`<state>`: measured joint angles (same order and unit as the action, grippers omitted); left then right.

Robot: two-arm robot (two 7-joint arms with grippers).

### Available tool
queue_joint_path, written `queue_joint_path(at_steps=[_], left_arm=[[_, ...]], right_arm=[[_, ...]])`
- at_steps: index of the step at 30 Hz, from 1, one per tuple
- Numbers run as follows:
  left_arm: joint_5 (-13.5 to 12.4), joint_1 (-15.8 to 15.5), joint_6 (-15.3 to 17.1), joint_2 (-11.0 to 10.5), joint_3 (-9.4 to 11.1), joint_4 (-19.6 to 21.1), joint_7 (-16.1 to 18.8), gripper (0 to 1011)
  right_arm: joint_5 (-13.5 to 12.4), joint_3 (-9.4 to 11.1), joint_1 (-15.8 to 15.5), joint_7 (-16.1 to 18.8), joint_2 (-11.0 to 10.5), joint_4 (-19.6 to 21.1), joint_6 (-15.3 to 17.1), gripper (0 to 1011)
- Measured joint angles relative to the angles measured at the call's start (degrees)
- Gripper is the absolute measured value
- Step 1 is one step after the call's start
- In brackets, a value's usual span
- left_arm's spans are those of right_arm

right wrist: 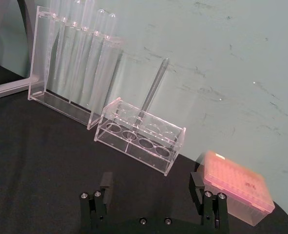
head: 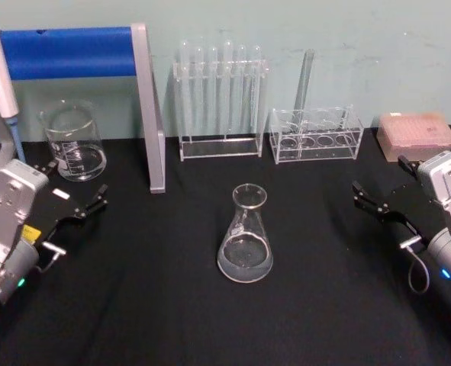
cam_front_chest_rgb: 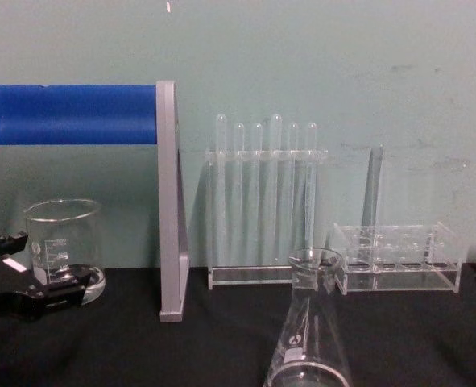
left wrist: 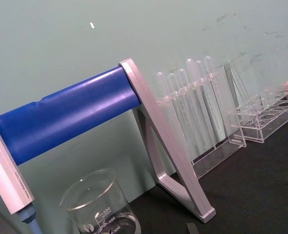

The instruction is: Grasp the erlenmeyer flask with one hand, shake it three times, then place it back.

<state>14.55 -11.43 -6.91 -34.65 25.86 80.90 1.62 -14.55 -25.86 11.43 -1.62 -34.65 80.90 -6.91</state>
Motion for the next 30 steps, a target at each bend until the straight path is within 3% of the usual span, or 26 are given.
queue_joint_path(at_steps=[19,30], left_arm=[[0.0,0.0,0.0,0.0,0.0,0.0,0.0,1001],[0.0,0.0,0.0,0.0,0.0,0.0,0.0,1001]], right_arm=[[0.0,0.1,0.0,0.1,0.0,0.0,0.0,1000],[-4.0,2.5,-2.7,7.6,-1.4,2.1,-1.4,1000]])
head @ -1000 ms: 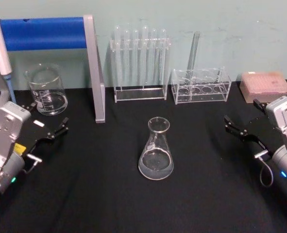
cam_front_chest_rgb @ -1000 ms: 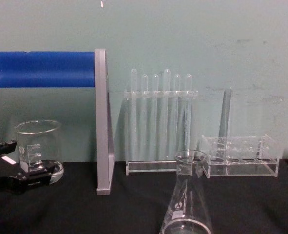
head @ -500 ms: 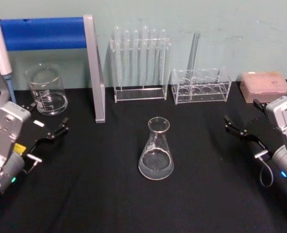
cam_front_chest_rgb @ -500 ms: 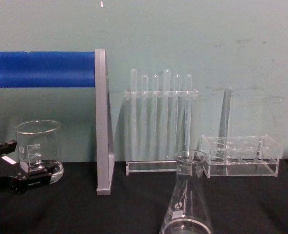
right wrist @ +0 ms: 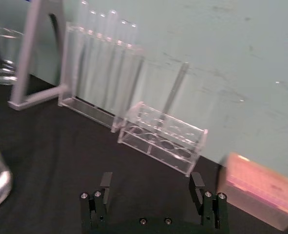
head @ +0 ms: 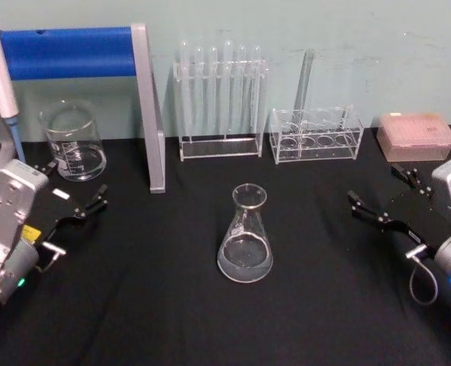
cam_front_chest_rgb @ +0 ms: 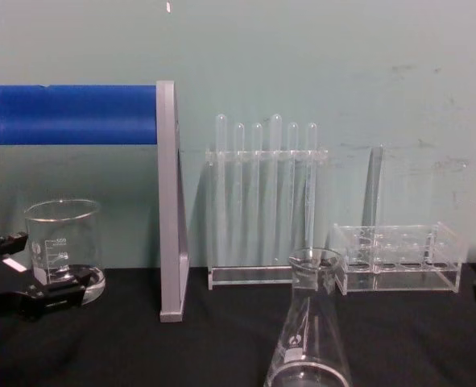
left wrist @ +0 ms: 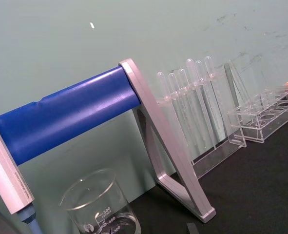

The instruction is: Grasp the erlenmeyer flask with one hand, shake it three times, then place it back.

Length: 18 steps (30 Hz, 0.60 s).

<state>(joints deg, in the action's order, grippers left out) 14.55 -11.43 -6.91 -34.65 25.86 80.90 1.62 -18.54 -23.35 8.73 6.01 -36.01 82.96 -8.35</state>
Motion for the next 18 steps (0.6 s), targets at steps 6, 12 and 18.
queue_joint_path(at_steps=[6,12,18], left_arm=[[0.0,0.0,0.0,0.0,0.0,0.0,0.0,1001],[0.0,0.0,0.0,0.0,0.0,0.0,0.0,1001],[0.0,0.0,0.0,0.0,0.0,0.0,0.0,1001]], right_arm=[[-3.6,1.2,-2.3,6.0,-1.2,2.0,-1.6,1000],[-7.3,1.5,-3.5,13.6,-2.2,3.3,-3.7,1000],[-9.3,1.1,-3.2,19.8,-2.2,3.4,-4.7,1000]])
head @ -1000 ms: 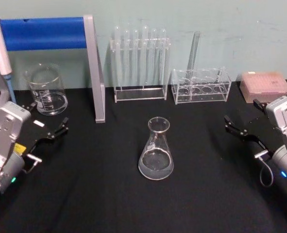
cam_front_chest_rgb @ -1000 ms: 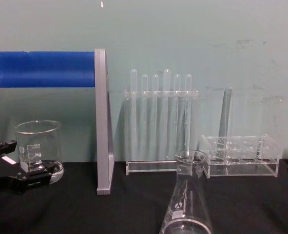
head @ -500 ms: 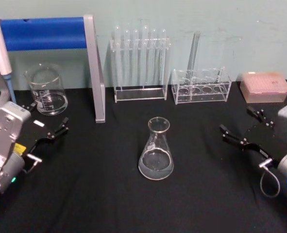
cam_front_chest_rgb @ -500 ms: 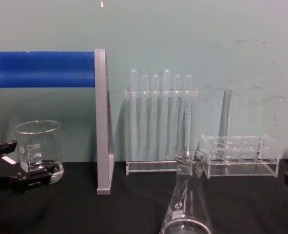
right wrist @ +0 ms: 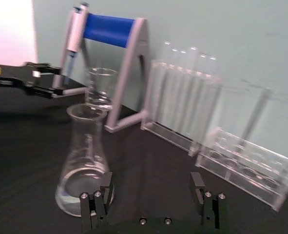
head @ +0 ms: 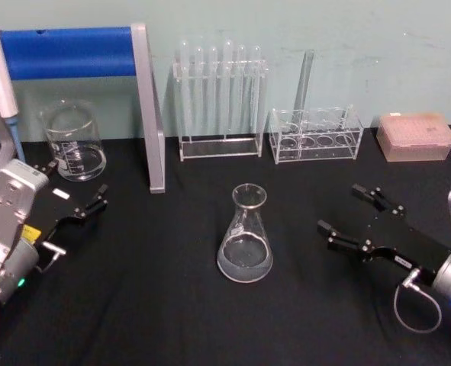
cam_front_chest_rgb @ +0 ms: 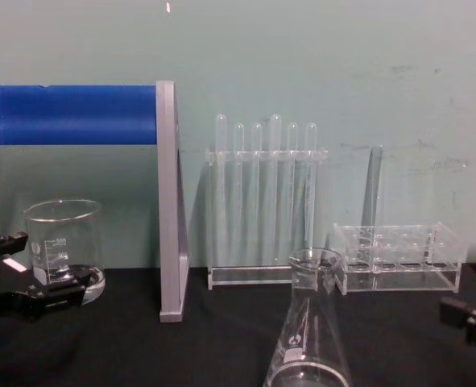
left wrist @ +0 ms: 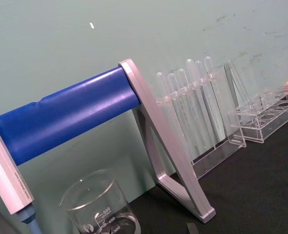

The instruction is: Grasp the erlenmeyer flask with one hand, shake it three times, then place it back.

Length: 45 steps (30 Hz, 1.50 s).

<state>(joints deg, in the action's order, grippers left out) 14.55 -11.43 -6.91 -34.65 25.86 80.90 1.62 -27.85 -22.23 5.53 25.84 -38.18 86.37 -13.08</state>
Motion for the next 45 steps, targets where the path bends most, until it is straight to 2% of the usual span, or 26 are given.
queue_joint_path(at_steps=[6,13,22,31,45], left_arm=[[0.0,0.0,0.0,0.0,0.0,0.0,0.0,1001],[0.0,0.0,0.0,0.0,0.0,0.0,0.0,1001],[0.0,0.0,0.0,0.0,0.0,0.0,0.0,1001],[0.0,0.0,0.0,0.0,0.0,0.0,0.0,1001],[0.0,0.0,0.0,0.0,0.0,0.0,0.0,1001]], right_arm=[[-0.7,-1.1,1.4,5.4,0.8,-0.7,-0.4,1000],[-1.4,-2.2,3.5,10.0,2.3,-2.6,0.1,1000],[-1.9,-3.8,7.9,15.1,5.9,-7.0,1.7,1000],[-0.8,-5.8,11.9,17.6,8.8,-11.3,1.9,1000],[-0.3,-7.5,15.8,19.3,11.5,-16.0,1.4,1000]])
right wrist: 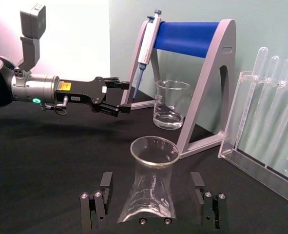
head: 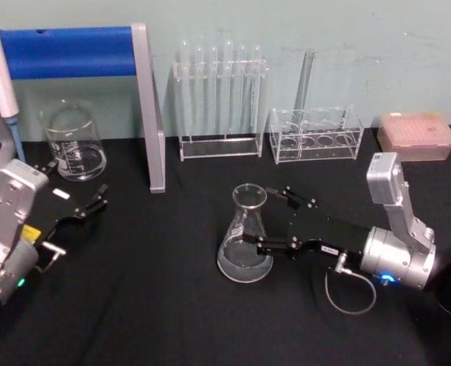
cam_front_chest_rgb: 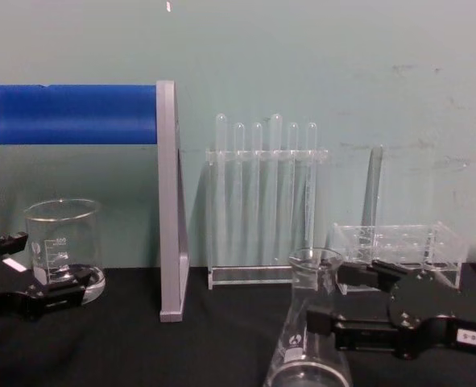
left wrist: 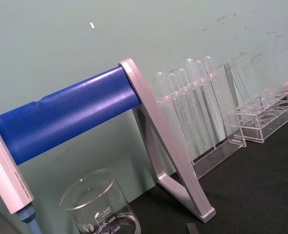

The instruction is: Grasp the erlenmeyer flask with one hand, shake it three times, then place it back.

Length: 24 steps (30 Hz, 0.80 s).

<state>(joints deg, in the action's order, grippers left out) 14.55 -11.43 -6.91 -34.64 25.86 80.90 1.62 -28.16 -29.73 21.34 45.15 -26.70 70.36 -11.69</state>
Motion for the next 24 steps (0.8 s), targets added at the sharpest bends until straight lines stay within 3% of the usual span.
queue_joint_path(at_steps=[24], left_arm=[[0.0,0.0,0.0,0.0,0.0,0.0,0.0,1001]], right_arm=[[0.7,-1.6,3.3,1.3,2.3,-3.7,-0.5,1000]])
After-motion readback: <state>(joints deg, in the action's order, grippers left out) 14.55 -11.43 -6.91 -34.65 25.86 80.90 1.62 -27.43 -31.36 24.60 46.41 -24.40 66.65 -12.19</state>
